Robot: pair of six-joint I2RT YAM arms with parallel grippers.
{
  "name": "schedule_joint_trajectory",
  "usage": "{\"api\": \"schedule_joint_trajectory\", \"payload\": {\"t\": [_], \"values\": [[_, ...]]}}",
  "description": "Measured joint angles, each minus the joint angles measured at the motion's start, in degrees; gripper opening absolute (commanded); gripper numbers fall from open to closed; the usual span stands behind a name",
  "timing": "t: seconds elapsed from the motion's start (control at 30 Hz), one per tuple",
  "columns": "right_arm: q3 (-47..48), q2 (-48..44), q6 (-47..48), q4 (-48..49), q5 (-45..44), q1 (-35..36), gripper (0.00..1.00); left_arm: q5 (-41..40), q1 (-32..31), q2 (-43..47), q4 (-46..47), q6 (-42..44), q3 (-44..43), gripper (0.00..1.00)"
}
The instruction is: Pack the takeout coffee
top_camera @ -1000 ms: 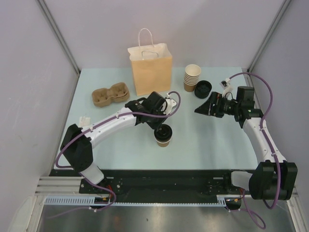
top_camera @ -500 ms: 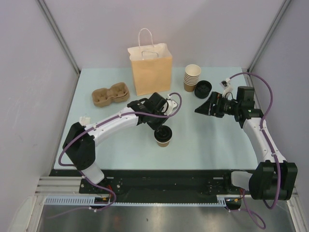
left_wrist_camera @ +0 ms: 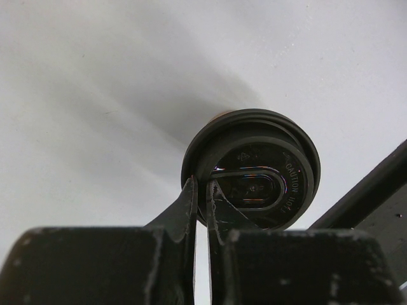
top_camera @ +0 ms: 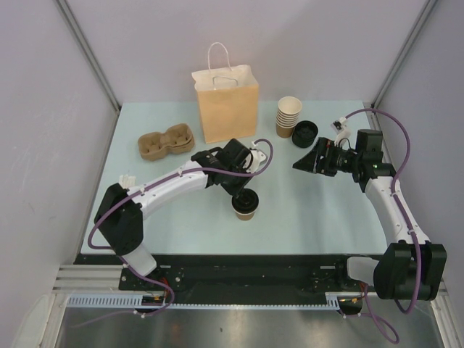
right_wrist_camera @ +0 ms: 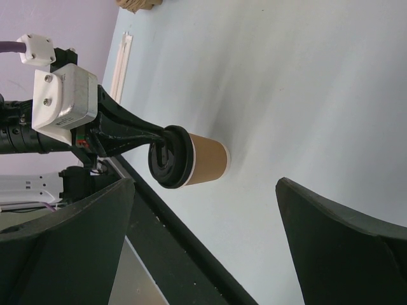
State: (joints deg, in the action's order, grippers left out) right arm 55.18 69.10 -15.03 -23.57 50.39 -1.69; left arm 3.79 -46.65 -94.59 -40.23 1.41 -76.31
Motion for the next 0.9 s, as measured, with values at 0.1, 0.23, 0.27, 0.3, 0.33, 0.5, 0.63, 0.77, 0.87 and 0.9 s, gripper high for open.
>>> {"api": "schedule_joint_trajectory", "payload": {"t": [0.1,0.23,0.27,0.3,0.33,0.5,0.63,0.77,0.87,0.9], "values": [[0.0,0.0,0.0,0.0,0.0,0.0,1.00,0.3,0.0,0.0,0.0,0.0,0.0,0.09],[0.0,0.0,0.0,0.0,0.0,0.0,1.00,0.7,0.0,0.0,-0.1,0.0,0.0,0.11],[0.0,0.0,0.0,0.0,0.0,0.0,1.00,0.7,0.0,0.0,-0.1,0.0,0.0,0.12],[0.0,0.0,0.0,0.0,0.0,0.0,1.00,0.8,0.0,0.0,-0.2,0.0,0.0,0.13],[0.0,0.0,0.0,0.0,0.0,0.0,1.00,0.8,0.0,0.0,-0.2,0.0,0.0,0.17],[0.0,0.0,0.0,0.0,0.0,0.0,1.00,0.9,0.0,0.0,-0.2,0.0,0.0,0.30],[0.0,0.0,0.0,0.1,0.0,0.0,1.00,0.9,0.0,0.0,-0.3,-0.1,0.0,0.36],[0.0,0.0,0.0,0.2,0.0,0.0,1.00,0.7,0.0,0.0,-1.2,0.0,-0.5,0.46],[0.0,0.0,0.0,0.3,0.1,0.0,1.00,0.2,0.5,0.0,-3.1,0.1,-3.0,0.57],[0.0,0.0,0.0,0.3,0.1,0.0,1.00,0.3,0.8,0.3,-3.6,0.3,-4.3,0.72]]}}
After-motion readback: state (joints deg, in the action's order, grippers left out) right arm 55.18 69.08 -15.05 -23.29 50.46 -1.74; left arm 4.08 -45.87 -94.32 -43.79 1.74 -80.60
